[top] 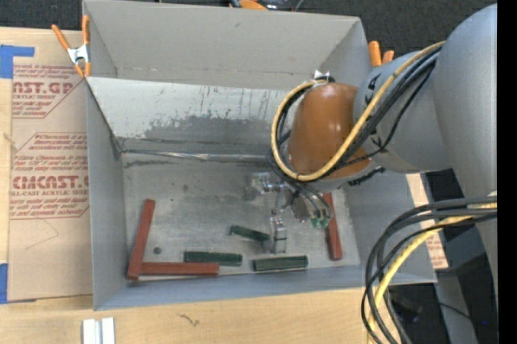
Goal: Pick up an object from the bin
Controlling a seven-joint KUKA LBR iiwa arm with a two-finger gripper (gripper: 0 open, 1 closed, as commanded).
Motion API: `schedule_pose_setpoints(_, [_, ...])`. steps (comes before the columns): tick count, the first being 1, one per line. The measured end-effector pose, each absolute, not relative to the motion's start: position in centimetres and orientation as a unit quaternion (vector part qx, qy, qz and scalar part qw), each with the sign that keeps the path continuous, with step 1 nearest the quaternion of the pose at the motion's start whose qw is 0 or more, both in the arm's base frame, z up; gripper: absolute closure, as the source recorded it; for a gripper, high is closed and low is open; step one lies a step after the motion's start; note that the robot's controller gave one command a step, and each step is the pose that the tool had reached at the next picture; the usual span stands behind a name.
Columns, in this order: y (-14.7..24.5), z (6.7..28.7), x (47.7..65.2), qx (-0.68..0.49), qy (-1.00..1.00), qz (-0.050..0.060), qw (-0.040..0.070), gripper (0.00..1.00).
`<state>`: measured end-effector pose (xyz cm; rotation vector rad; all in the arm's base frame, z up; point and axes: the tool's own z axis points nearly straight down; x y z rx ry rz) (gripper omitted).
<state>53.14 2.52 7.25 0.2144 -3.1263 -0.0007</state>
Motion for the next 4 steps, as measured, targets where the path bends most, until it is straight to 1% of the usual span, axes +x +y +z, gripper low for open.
schedule_pose_setpoints(1, [-0.6,11.9,49.9,0.203,-0.979,0.0,0.0,0.0])
schedule_pose_setpoints(2, [2.4,7.0,50.9,0.127,-0.992,-0.001,0.001,0.0])
schedule_pose_setpoints(3, [2.3,7.3,50.9,0.126,-0.992,0.0,0.001,1.0])
schedule_pose_setpoints(4, [-1.5,23.9,53.8,0.413,-0.911,0.001,-0.003,1.0])
